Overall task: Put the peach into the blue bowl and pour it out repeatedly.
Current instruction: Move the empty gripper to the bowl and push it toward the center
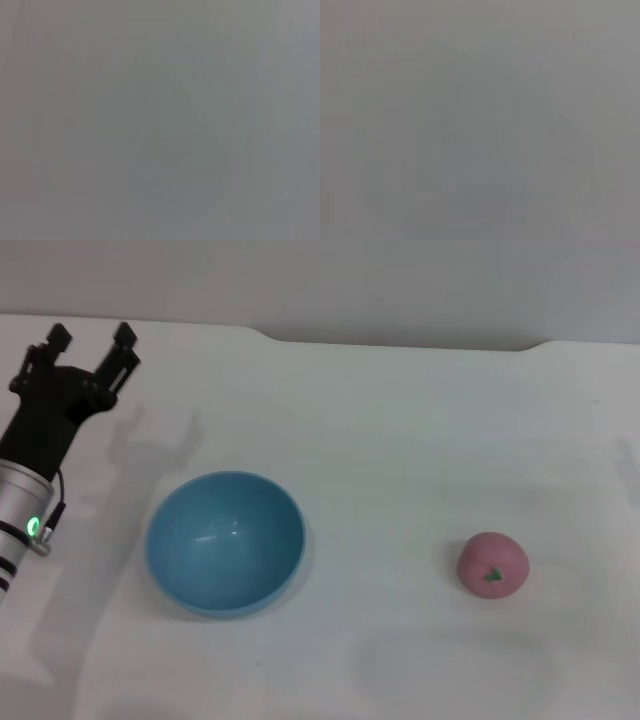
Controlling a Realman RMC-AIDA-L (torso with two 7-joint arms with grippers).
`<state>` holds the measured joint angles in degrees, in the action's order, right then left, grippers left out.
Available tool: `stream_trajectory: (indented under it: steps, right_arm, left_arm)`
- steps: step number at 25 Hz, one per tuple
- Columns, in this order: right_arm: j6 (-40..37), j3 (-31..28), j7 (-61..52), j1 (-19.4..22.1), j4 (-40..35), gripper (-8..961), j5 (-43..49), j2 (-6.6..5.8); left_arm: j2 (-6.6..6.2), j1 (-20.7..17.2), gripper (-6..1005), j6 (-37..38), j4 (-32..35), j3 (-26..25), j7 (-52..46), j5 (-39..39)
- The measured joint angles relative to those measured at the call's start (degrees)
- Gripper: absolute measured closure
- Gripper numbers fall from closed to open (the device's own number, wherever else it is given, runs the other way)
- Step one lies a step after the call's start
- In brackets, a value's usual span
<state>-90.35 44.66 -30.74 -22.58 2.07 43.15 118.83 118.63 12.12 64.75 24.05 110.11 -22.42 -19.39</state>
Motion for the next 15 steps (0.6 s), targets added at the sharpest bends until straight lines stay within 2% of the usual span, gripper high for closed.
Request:
stream_trajectory:
  steps: [9,15]
  right_arm:
    - [4.2,0.0,-7.2,0.2,-3.4,252,0.0,-0.18]
    - [6.8,0.0,-7.7,-0.1,-4.5,253,0.1,-0.18]
  left_arm:
    - [-0.11,1.6,157,-0.7,-0.2,-0.1,-3.0,-2.5]
    - [-0.88,5.1,157,-8.0,0.5,-0.8,-8.3,-1.2]
